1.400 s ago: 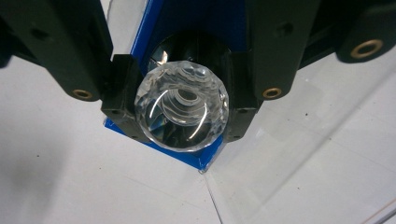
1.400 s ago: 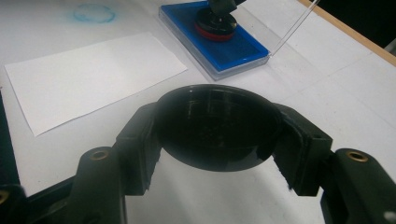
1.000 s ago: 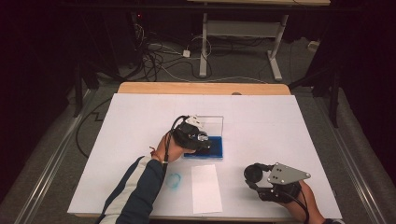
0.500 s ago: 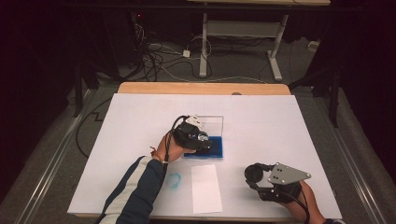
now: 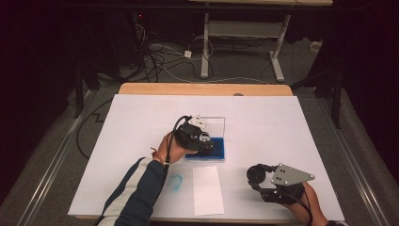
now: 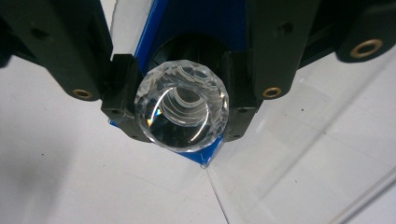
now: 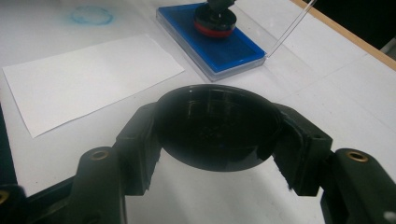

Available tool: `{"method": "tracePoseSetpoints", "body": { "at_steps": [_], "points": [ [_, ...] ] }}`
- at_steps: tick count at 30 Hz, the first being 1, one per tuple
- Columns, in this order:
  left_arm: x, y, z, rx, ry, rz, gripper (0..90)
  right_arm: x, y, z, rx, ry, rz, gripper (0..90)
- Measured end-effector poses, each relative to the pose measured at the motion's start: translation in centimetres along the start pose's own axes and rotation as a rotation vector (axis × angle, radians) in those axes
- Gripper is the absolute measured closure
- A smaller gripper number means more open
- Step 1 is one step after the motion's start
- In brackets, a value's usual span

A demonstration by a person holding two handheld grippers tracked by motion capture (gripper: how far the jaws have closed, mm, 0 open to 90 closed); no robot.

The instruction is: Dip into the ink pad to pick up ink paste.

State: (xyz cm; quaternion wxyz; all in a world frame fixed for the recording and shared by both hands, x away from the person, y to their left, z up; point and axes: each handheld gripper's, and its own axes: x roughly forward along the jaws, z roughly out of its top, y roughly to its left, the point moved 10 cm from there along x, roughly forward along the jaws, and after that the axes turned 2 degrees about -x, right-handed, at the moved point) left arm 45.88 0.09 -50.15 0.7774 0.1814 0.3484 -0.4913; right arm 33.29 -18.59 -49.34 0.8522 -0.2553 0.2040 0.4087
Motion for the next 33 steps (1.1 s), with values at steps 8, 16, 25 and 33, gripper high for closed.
{"method": "tracePoseSetpoints", "body": {
  "at_steps": [8, 16, 25, 33],
  "points": [
    [-1.4, 0.0, 0.6, 0.035, -0.008, 0.028, 54.0, -0.1, 0.0, 0.1, 0.005, -0.001, -0.001, 38.1],
    [-2.2, -0.2, 0.7, 0.046, -0.027, 0.029, 54.0, 0.0, -0.2, 0.2, 0.004, -0.005, -0.002, 38.1],
    [-2.9, -0.6, 1.1, 0.064, -0.059, 0.025, 53.9, 0.2, -0.4, 0.2, 0.011, -0.003, -0.002, 38.1],
    [-3.7, -1.0, 1.1, 0.070, -0.082, 0.020, 53.9, 0.3, -0.4, 0.2, 0.013, -0.003, 0.000, 38.1]
  ]
}}
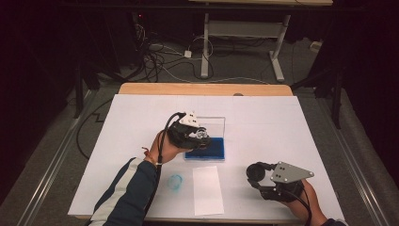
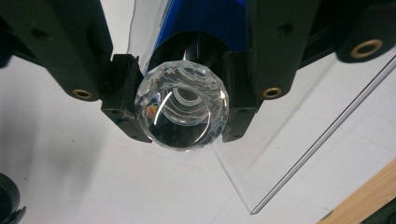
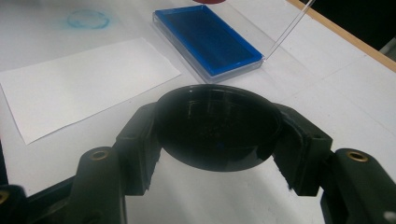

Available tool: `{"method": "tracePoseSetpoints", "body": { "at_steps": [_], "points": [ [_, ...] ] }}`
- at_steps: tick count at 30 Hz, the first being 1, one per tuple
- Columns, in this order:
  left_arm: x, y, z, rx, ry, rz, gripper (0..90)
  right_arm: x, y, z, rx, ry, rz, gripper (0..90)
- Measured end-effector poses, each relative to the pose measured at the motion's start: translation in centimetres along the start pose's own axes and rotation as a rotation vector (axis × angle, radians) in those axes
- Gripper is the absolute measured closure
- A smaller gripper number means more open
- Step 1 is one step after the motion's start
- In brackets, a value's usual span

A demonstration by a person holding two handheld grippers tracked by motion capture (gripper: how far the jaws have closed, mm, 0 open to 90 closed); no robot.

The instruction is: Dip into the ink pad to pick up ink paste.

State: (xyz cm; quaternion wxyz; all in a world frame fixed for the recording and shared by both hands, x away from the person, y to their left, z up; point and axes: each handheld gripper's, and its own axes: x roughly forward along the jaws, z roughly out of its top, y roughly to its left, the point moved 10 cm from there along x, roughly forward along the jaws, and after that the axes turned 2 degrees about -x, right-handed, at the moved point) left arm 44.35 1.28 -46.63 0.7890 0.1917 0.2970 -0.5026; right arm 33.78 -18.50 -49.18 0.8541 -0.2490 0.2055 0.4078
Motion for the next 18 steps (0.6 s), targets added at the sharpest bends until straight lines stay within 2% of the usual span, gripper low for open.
{"method": "tracePoseSetpoints", "body": {
  "at_steps": [18],
  "points": [
    [-1.4, -0.6, -0.2, 0.010, -0.015, 0.001, 53.9, 0.0, 0.0, 0.3, -0.003, -0.005, 0.004, 38.2]
  ]
}}
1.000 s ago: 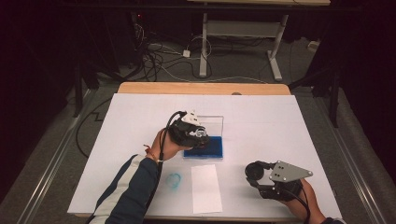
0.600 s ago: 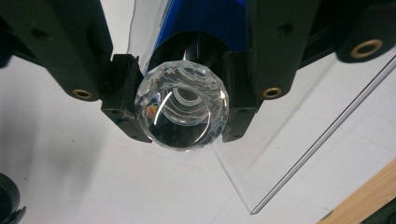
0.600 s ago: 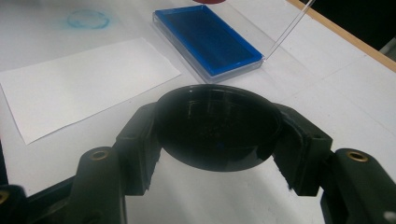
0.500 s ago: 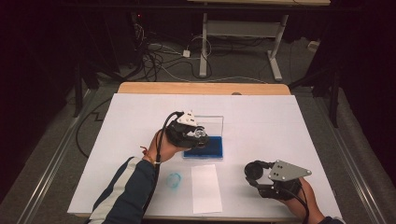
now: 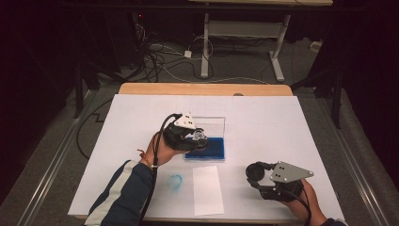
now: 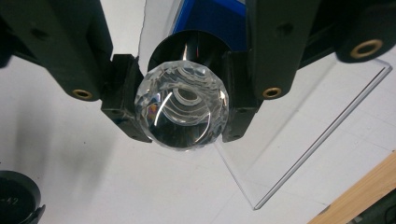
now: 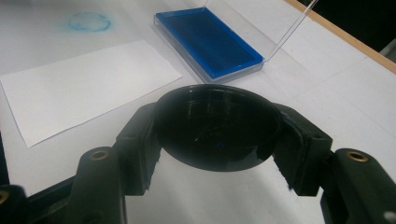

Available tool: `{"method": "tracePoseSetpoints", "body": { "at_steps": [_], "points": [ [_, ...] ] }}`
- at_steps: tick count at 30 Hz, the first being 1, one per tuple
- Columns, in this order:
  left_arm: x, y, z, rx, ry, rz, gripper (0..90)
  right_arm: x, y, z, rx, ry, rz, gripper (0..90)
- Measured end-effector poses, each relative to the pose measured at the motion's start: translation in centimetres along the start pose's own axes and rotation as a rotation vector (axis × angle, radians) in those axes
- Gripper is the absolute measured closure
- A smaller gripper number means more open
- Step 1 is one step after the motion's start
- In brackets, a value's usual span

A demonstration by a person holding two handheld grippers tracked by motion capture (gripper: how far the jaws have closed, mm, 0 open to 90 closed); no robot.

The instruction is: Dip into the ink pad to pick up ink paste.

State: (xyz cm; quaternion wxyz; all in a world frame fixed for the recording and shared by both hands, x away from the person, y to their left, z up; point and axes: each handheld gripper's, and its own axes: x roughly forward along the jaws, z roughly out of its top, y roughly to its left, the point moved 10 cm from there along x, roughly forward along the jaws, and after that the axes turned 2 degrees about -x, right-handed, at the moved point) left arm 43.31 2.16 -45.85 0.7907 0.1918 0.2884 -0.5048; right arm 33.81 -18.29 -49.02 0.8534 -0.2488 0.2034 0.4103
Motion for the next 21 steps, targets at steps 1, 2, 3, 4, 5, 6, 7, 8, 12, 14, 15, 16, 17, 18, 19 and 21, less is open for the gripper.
{"method": "tracePoseSetpoints", "body": {
  "at_steps": [1, 2, 3, 4, 5, 6, 7, 8, 12, 14, 15, 16, 17, 18, 19, 21],
  "points": [
    [-0.1, -0.1, 0.0, 0.000, -0.003, -0.002, 53.9, 0.0, 0.0, 0.0, 0.001, 0.000, -0.001, 38.1],
    [-0.2, -0.1, 0.1, 0.002, -0.004, -0.002, 53.9, 0.0, 0.0, 0.0, 0.002, -0.001, 0.000, 38.2],
    [-0.4, -0.2, 0.1, 0.003, -0.007, 0.001, 53.9, 0.0, 0.0, 0.0, 0.003, -0.002, -0.001, 38.2],
    [-0.5, -0.3, 0.1, 0.004, -0.010, -0.002, 53.9, 0.0, 0.0, 0.0, 0.002, -0.001, -0.001, 38.1],
    [-0.6, -0.4, 0.2, 0.007, -0.013, -0.005, 53.9, 0.0, 0.0, 0.0, 0.002, -0.002, -0.001, 38.2],
    [-0.7, -0.4, 0.2, 0.006, -0.015, 0.000, 53.9, -0.1, 0.0, 0.0, 0.003, -0.002, 0.000, 38.1],
    [-0.7, -0.5, 0.2, 0.007, -0.019, -0.001, 53.9, -0.1, -0.1, 0.0, 0.003, -0.001, -0.002, 38.2],
    [-0.8, -0.5, 0.2, 0.008, -0.020, -0.005, 53.9, -0.1, -0.1, 0.0, 0.003, -0.001, -0.002, 38.1],
    [-1.0, -0.7, 0.2, 0.011, -0.025, -0.003, 53.9, 0.0, 0.0, 0.0, 0.003, -0.001, -0.001, 38.1],
    [-1.1, -0.8, 0.2, 0.015, -0.027, -0.007, 53.9, 0.0, 0.0, 0.0, 0.001, -0.001, 0.000, 38.1],
    [-1.1, -0.8, 0.2, 0.019, -0.026, -0.004, 53.9, 0.0, 0.0, 0.0, 0.001, -0.001, 0.001, 38.1],
    [-1.2, -0.9, 0.2, 0.022, -0.026, -0.002, 53.9, 0.0, 0.0, 0.0, 0.000, -0.002, 0.001, 38.1],
    [-1.2, -0.9, 0.2, 0.023, -0.027, -0.008, 53.9, 0.0, 0.0, 0.0, 0.000, 0.000, 0.000, 38.2],
    [-1.2, -1.0, 0.2, 0.024, -0.027, -0.007, 53.9, 0.0, -0.1, 0.0, 0.000, 0.001, 0.000, 38.1],
    [-1.3, -1.0, 0.2, 0.025, -0.027, -0.005, 53.9, 0.0, -0.1, -0.1, 0.000, 0.001, 0.000, 38.1],
    [-1.3, -1.1, 0.2, 0.029, -0.027, -0.010, 53.9, 0.0, 0.0, -0.1, 0.000, 0.005, -0.001, 38.2]
  ]
}}
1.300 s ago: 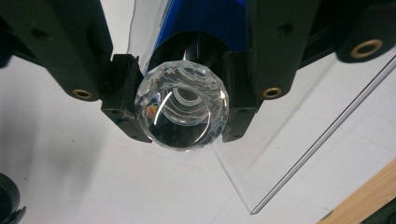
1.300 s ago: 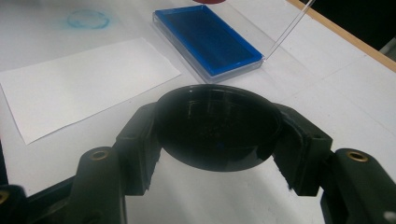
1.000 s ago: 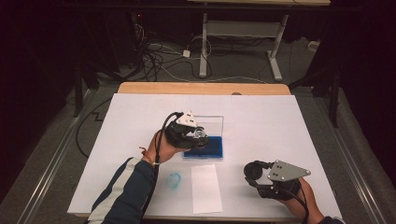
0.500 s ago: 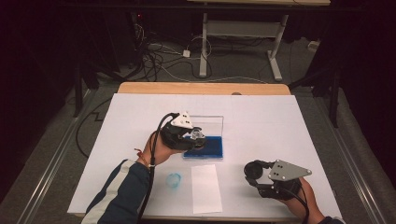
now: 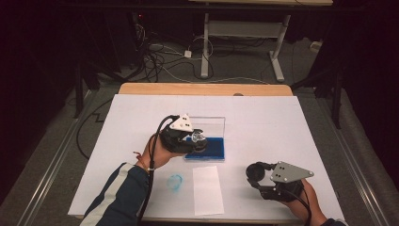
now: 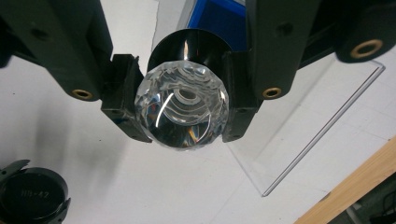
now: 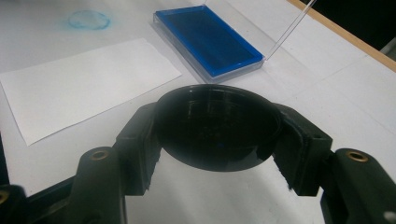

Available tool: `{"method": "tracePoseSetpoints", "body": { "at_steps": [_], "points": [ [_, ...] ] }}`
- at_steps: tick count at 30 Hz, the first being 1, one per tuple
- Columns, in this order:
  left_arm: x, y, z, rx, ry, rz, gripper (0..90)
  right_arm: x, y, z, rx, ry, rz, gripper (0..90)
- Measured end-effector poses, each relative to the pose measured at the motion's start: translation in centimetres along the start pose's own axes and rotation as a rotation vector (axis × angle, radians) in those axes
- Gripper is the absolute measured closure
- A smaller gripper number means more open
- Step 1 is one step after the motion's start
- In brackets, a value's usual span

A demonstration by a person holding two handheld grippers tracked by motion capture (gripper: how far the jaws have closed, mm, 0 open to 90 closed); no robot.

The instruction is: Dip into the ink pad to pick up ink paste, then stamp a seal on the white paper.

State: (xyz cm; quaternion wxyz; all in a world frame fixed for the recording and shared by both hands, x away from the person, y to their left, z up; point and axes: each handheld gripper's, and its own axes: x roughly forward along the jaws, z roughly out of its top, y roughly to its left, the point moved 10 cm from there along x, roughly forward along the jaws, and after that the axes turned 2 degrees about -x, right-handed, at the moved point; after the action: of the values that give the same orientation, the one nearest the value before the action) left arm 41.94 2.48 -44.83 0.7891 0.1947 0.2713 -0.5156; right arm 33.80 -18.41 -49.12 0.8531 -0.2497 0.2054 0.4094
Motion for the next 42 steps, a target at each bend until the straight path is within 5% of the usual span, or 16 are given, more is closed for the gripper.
{"method": "tracePoseSetpoints", "body": {
  "at_steps": [30, 42],
  "points": [
    [-0.9, -2.5, -0.1, 0.030, -0.033, -0.032, 53.9, 0.0, 0.1, -0.1, -0.009, 0.004, 0.009, 38.2],
    [-0.5, -3.7, -0.8, 0.046, -0.006, -0.069, 53.9, -0.2, 0.5, -0.2, -0.016, 0.006, 0.011, 38.1]
  ]
}}
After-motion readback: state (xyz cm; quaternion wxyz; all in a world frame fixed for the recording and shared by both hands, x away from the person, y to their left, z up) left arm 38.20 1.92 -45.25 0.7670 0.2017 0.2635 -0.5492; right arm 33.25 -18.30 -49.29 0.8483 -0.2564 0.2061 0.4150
